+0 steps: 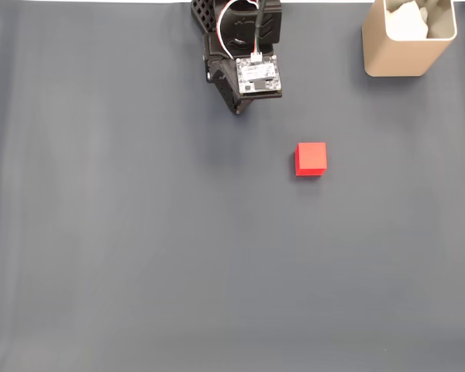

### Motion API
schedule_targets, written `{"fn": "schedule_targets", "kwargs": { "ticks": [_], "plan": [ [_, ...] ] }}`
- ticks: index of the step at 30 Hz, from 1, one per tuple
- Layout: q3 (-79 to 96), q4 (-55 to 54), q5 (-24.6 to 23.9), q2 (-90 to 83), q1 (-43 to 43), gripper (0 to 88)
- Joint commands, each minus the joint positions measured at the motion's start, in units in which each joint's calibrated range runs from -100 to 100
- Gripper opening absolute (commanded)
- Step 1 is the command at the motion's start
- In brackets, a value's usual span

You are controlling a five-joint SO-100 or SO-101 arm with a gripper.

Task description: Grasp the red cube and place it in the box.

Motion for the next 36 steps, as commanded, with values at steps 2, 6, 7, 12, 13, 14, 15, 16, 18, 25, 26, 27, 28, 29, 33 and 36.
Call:
{"fn": "schedule_targets", "kwargs": {
  "ticks": [2,6,7,12,13,14,15,16,18,25,26,27,28,29,33,36],
  "plan": [
    [0.55,0.89,-0.34,0.00,0.05,0.7],
    [0.55,0.89,-0.34,0.00,0.05,0.7],
    [0.55,0.89,-0.34,0.00,0.05,0.7],
    [0.55,0.89,-0.34,0.00,0.05,0.7],
    [0.55,0.89,-0.34,0.00,0.05,0.7],
    [0.55,0.89,-0.49,0.00,0.05,0.7],
    [0.55,0.89,-0.98,0.00,-0.02,0.4],
    [0.55,0.89,-1.07,0.00,-0.09,0.2],
    [0.55,0.81,-1.32,0.00,-0.09,0.2],
    [0.55,0.65,-2.15,0.00,0.12,0.2],
    [0.55,0.65,-2.30,0.00,0.19,0.2],
    [0.55,0.57,-2.44,0.00,0.19,0.2],
    [0.55,0.57,-2.54,0.00,0.19,0.2],
    [0.55,0.57,-2.59,0.00,0.19,0.2],
    [0.55,0.57,-2.69,0.00,0.19,0.1],
    [0.55,0.57,-2.64,0.00,0.19,0.1]
  ]
}}
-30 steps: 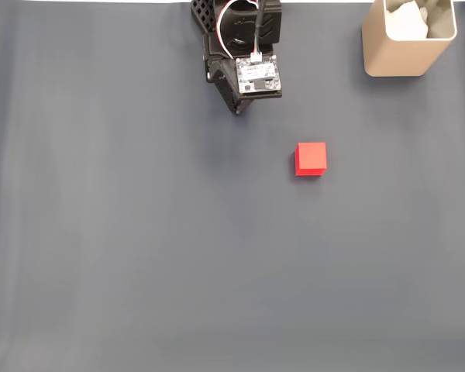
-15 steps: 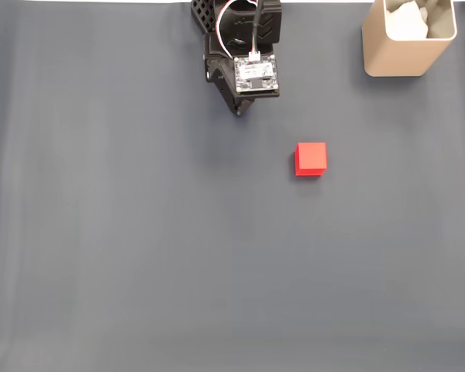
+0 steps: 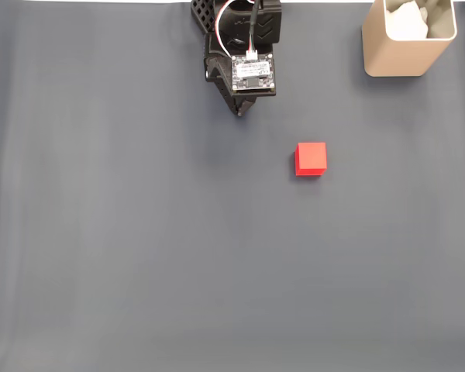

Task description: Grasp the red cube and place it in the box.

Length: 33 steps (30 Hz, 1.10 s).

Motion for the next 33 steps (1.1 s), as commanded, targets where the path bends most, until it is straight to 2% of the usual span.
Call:
{"fn": "schedule_targets", "kwargs": {
  "ticks": [1,10,20,33],
  "plan": [
    [0.55,0.57,-0.39,0.00,0.11,0.1],
    [0.55,0.48,0.34,0.00,-0.24,0.2],
    [-1.73,-14.95,0.54,0.43,-0.24,0.2],
    [-22.15,-20.53,-0.63,14.89,-2.16,0.2]
  ]
}}
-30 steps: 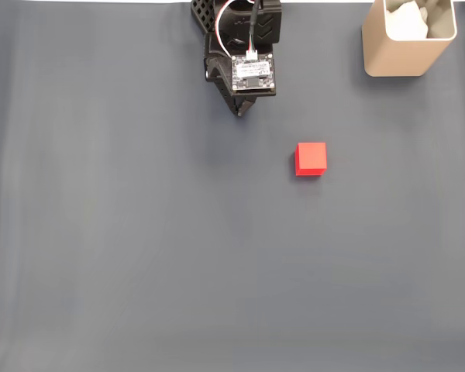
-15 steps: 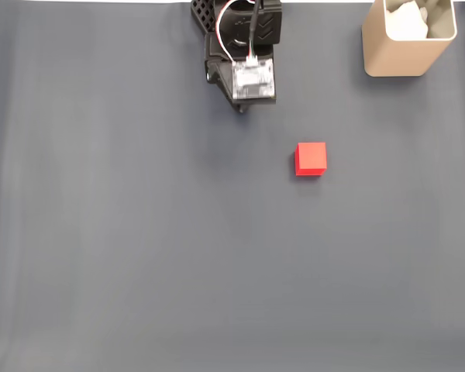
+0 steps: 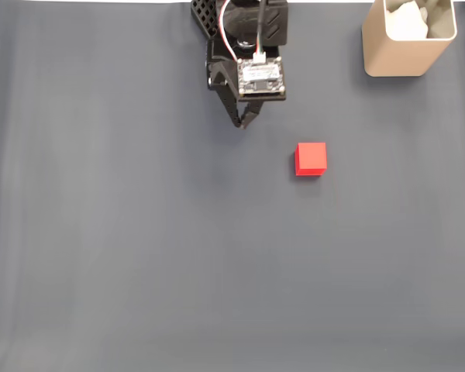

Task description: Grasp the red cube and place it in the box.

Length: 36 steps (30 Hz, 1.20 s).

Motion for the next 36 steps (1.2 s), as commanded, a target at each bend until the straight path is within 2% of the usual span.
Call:
{"fn": "schedule_targets", "kwargs": {
  "ticks": [1,5,15,24,29,36],
  "plan": [
    [-10.41,-1.11,-0.68,5.48,-0.72,0.2],
    [-19.34,-0.21,-1.37,11.71,-1.43,0.2],
    [-41.31,10.05,-2.64,25.99,-6.76,0.2],
    [-51.43,12.76,-2.83,32.66,-12.86,0.2],
    [-55.16,20.97,-6.30,36.20,-18.90,0.2],
    [-55.62,24.66,-10.40,38.71,-24.43,0.6]
  ]
}}
